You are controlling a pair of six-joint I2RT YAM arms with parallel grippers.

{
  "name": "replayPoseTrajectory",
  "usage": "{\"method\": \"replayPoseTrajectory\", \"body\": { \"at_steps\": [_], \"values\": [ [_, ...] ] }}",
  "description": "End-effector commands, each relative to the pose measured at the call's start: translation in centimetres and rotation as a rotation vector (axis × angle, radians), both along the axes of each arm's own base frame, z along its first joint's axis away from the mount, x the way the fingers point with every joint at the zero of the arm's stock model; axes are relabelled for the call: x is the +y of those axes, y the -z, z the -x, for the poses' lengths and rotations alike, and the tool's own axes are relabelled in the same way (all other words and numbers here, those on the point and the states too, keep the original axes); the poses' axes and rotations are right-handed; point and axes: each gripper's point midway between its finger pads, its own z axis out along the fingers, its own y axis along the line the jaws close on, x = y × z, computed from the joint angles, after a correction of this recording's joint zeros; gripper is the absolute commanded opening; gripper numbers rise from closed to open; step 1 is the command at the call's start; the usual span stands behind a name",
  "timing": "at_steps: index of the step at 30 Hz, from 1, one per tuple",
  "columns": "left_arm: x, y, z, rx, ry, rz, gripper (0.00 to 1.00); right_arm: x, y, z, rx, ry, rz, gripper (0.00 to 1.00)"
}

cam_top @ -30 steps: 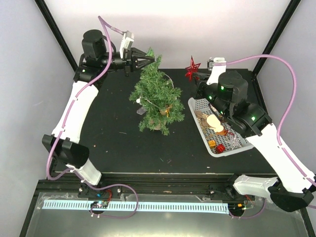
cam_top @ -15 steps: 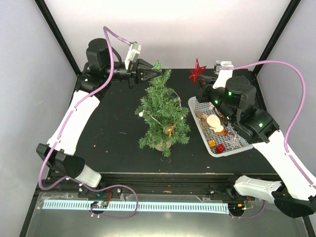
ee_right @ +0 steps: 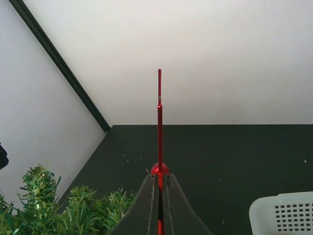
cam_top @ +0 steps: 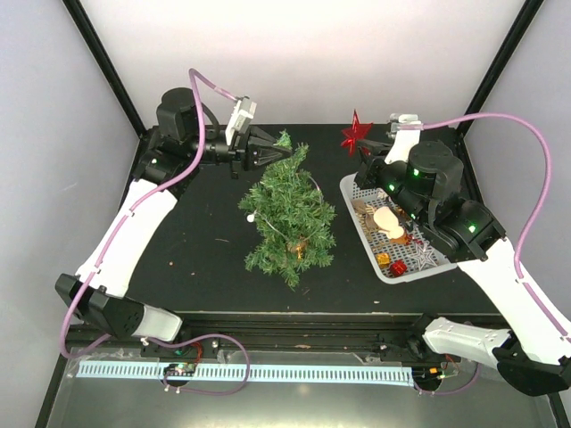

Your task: Decorate the small christmas tree

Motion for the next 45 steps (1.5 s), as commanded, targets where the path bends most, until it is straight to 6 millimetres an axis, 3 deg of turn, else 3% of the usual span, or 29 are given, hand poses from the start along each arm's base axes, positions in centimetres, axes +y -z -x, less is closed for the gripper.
{"method": "replayPoseTrajectory", "body": {
  "at_steps": [1,9,14,22,30,36,45],
  "values": [
    [0.6,-2.1,2.2,-0.101,0.017,0.041,0.02,0.1,-0.4,0.2,-0.01,-0.021,-0.017,0.01],
    [0.7,-1.0,2.6,-0.082,0.024,0.033,0.02,0.6,-1.2,0.6,-0.019,-0.056,-0.025,0.01],
    [0.7,-0.5,3.1,-0.071,0.03,0.028,0.02,1.2,-2.9,1.0,-0.05,-0.099,-0.036,0.01],
    [0.8,-0.5,3.6,-0.067,0.029,0.025,0.33,3.2,-7.2,1.5,-0.106,-0.214,-0.025,0.01],
    [0.9,0.3,3.2,-0.083,-0.014,-0.005,0.71,5.1,-10.9,3.2,-0.133,-0.367,-0.028,0.01],
    [2.2,2.5,1.5,-0.088,-0.132,-0.103,0.83,5.6,-11.2,4.0,-0.087,-0.424,0.02,0.01],
    [6.3,6.7,-1.6,-0.016,-0.274,-0.274,0.88,5.6,-9.1,4.3,0.007,-0.427,0.11,0.01]
  ]
}}
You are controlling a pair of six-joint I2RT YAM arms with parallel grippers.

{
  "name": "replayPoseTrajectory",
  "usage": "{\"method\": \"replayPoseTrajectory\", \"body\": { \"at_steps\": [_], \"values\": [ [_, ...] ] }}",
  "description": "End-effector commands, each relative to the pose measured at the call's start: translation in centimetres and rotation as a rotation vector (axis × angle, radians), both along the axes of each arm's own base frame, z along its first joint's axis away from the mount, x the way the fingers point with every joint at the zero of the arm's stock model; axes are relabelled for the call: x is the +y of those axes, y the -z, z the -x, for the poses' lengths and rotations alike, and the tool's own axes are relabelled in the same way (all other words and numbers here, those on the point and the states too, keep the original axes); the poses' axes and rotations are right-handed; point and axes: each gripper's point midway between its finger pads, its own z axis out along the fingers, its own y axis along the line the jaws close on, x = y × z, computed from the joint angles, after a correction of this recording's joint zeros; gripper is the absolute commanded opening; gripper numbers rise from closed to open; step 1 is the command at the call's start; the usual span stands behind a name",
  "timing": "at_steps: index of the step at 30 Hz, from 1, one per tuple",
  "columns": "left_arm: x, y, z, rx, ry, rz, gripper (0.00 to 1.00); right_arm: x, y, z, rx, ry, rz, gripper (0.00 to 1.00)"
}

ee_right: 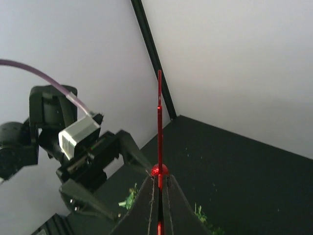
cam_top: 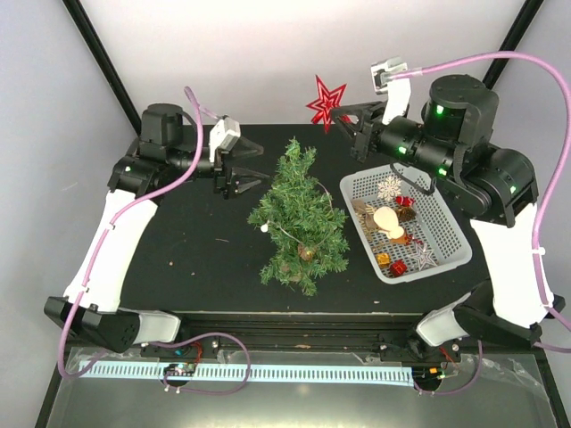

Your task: Decorate the small christmas tree

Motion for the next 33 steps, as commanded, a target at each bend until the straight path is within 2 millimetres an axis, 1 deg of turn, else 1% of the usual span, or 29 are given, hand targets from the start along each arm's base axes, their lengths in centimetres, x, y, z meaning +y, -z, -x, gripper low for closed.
{"method": "replayPoseTrajectory", "body": {
  "at_steps": [1,5,9,12,17,20,26,33],
  "values": [
    [2.6,2.4,-0.8,0.022,-0.078,-0.105,0.89,0.3,2.5,0.7,0.059,-0.028,0.095,0.01],
    [4.3,4.1,-1.5,0.017,-0.161,-0.164,0.91,0.9,2.7,1.3,0.065,-0.054,0.096,0.01],
    [4.9,5.9,-1.7,0.05,-0.187,-0.206,0.92,1.5,2.8,1.6,0.066,-0.069,0.091,0.01],
    [5.3,6.2,-1.2,0.041,-0.204,-0.213,0.92,1.7,2.5,1.9,0.063,-0.078,0.079,0.01],
    [5.6,7.2,-1.4,0.059,-0.219,-0.231,0.93,1.9,2.3,2.3,0.062,-0.088,0.07,0.01],
    [5.7,7.4,-1.4,0.065,-0.222,-0.231,0.94,2.0,2.0,2.3,0.053,-0.085,0.062,0.01],
    [5.7,7.7,-1.3,0.078,-0.223,-0.222,0.94,2.1,1.4,2.1,0.04,-0.081,0.039,0.01],
    [5.6,7.9,-1.1,0.084,-0.219,-0.218,0.95,2.6,1.2,1.7,0.033,-0.084,0.037,0.01]
  ]
}}
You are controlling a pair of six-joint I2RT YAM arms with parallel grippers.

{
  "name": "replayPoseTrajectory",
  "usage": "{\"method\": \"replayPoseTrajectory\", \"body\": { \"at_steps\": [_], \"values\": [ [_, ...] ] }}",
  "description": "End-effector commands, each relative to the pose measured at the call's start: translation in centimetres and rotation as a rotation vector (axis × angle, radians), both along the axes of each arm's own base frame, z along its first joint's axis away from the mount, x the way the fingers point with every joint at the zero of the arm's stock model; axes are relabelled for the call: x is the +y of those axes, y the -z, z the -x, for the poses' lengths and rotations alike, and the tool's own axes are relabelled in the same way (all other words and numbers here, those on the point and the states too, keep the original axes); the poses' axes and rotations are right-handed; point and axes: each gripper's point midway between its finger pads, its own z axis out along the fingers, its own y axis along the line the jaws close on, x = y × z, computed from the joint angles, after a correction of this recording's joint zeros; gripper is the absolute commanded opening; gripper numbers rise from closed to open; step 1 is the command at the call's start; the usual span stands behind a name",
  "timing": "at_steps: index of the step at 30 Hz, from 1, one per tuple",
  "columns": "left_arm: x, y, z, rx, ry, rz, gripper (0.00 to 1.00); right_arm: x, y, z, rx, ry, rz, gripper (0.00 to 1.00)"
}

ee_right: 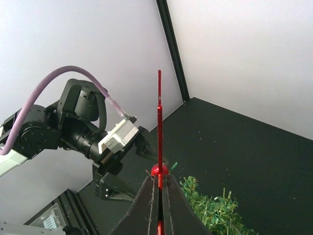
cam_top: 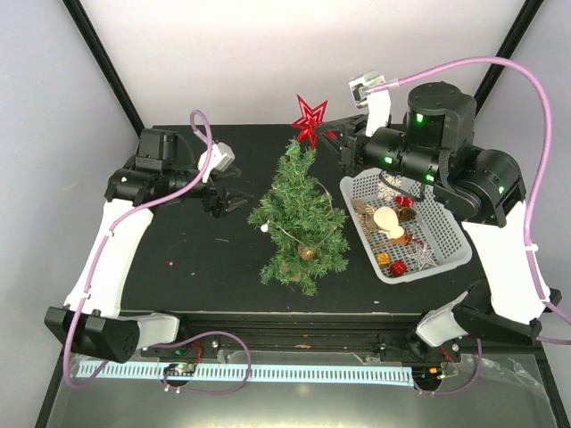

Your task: Decorate the small christmas tree

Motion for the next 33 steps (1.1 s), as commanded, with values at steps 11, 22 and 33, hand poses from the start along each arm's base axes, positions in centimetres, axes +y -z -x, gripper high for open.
{"method": "replayPoseTrajectory", "body": {
  "at_steps": [11,22,33],
  "values": [
    [0.2,-0.9,0.6,-0.031,0.001,0.018,0.96,1.2,-0.2,-0.4,-0.001,-0.015,-0.01,0.01],
    [0.2,-0.9,0.7,-0.023,0.003,0.027,0.97,0.9,0.3,-0.2,-0.002,-0.008,0.02,0.01],
    [0.2,-0.5,0.8,-0.01,0.004,0.035,0.98,0.5,0.9,0.0,0.001,-0.002,0.056,0.01]
  ]
}}
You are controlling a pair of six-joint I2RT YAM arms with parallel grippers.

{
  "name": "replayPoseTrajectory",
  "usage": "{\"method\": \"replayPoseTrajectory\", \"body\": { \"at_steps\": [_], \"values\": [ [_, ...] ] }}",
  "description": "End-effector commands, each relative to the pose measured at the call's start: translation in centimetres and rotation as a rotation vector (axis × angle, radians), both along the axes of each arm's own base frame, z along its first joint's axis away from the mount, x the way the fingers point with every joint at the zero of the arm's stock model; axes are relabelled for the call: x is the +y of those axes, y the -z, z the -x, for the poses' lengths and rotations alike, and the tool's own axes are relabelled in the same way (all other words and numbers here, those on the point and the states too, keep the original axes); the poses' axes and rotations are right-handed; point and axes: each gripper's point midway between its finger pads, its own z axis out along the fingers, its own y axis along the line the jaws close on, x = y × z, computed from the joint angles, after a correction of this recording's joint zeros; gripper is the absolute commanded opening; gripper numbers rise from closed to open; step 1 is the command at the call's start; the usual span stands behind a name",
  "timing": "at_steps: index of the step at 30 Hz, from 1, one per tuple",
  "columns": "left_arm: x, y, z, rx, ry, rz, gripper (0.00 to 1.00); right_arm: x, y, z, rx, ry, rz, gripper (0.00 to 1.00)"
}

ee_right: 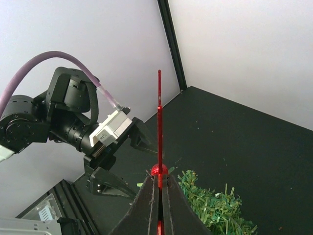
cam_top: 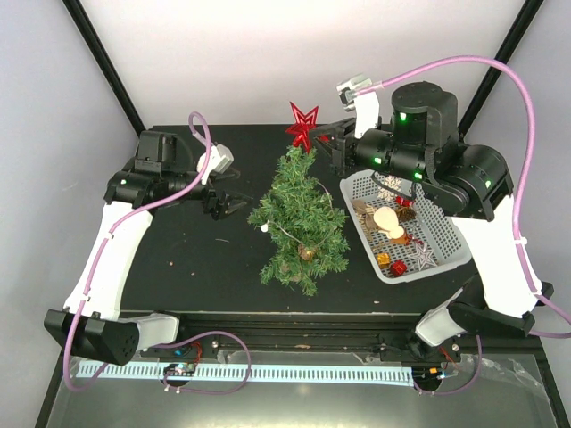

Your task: Decorate the small christmas tree

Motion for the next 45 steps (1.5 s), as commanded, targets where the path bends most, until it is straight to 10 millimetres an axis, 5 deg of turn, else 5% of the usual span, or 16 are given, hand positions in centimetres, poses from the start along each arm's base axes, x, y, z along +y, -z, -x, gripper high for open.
{"method": "replayPoseTrajectory", "body": {
  "at_steps": [1,36,45],
  "values": [
    [0.0,-0.6,0.5,-0.01,0.005,0.028,0.98,-0.6,-0.5,0.5,-0.026,0.001,0.014,0.01],
    [-0.1,0.7,0.0,0.019,-0.003,0.031,0.99,0.4,3.1,0.5,-0.019,-0.02,0.17,0.01],
    [-0.1,1.0,0.0,0.031,-0.001,0.032,0.99,0.2,2.4,0.4,-0.035,-0.006,0.157,0.05]
  ]
}}
